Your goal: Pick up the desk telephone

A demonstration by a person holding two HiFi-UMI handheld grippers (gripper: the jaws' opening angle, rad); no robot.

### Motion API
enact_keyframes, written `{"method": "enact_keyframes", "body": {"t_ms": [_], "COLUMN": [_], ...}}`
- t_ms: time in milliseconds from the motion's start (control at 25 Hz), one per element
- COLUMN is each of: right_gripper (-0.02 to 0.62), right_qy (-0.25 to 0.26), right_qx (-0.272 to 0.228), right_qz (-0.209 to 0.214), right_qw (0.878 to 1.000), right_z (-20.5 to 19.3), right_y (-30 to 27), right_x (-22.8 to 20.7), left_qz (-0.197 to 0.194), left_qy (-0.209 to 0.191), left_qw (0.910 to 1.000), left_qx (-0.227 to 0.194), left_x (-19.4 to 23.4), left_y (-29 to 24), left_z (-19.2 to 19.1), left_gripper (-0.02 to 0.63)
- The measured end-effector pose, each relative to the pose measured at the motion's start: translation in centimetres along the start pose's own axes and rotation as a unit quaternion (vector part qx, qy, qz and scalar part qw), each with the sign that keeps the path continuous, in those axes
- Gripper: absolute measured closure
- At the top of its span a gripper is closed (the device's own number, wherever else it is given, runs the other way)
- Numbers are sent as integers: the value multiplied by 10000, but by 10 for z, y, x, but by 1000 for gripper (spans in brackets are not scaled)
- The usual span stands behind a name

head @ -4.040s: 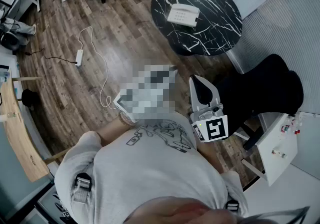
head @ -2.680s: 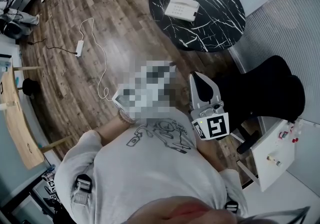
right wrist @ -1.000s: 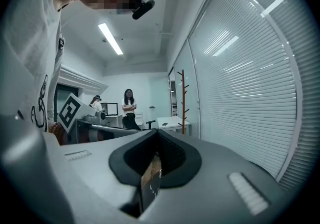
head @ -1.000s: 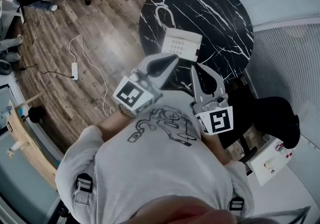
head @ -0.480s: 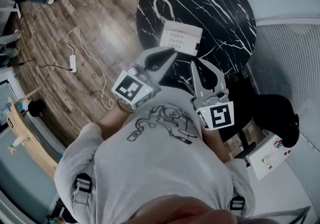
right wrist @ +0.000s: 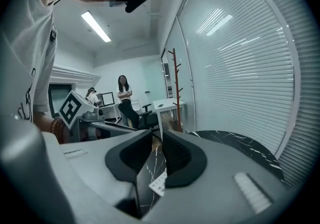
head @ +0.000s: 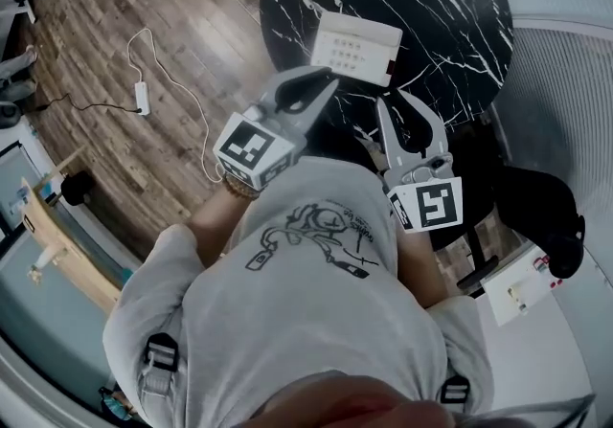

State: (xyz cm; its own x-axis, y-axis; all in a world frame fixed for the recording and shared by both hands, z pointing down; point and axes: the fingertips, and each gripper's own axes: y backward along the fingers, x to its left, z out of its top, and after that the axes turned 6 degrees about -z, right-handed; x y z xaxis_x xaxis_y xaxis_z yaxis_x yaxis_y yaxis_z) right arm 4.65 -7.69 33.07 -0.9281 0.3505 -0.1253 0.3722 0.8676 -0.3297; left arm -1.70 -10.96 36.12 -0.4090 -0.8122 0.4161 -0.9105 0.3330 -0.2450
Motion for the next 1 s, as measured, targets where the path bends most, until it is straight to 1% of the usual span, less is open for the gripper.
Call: {"method": "enact_keyframes", "body": {"t_ms": [280, 480, 920, 1000], "right_gripper": [508, 494, 448, 439], "right_qy": [-99, -166, -403, -460], "right_qx": [286, 482, 999, 1093], "right_qz": [-67, -99, -297, -324], "right_qw": [9995, 9987, 9937, 9924], "right_z": [-38, -71, -148, -163], "right_y": [-22, -41, -81, -87], "right_x": [-21, -35, -72, -78], "left_qz": [82, 102, 297, 314], "left_qy": [191, 426, 901, 1012], "left_qw": [9994, 9980, 9909, 9893], "left_qx": [275, 463, 953, 1002], "left_x": [33, 58, 118, 127], "left_y": [-20, -36, -62, -68], "left_z": [-35, -67, -146, -160], "left_gripper": [532, 515, 468, 449]}}
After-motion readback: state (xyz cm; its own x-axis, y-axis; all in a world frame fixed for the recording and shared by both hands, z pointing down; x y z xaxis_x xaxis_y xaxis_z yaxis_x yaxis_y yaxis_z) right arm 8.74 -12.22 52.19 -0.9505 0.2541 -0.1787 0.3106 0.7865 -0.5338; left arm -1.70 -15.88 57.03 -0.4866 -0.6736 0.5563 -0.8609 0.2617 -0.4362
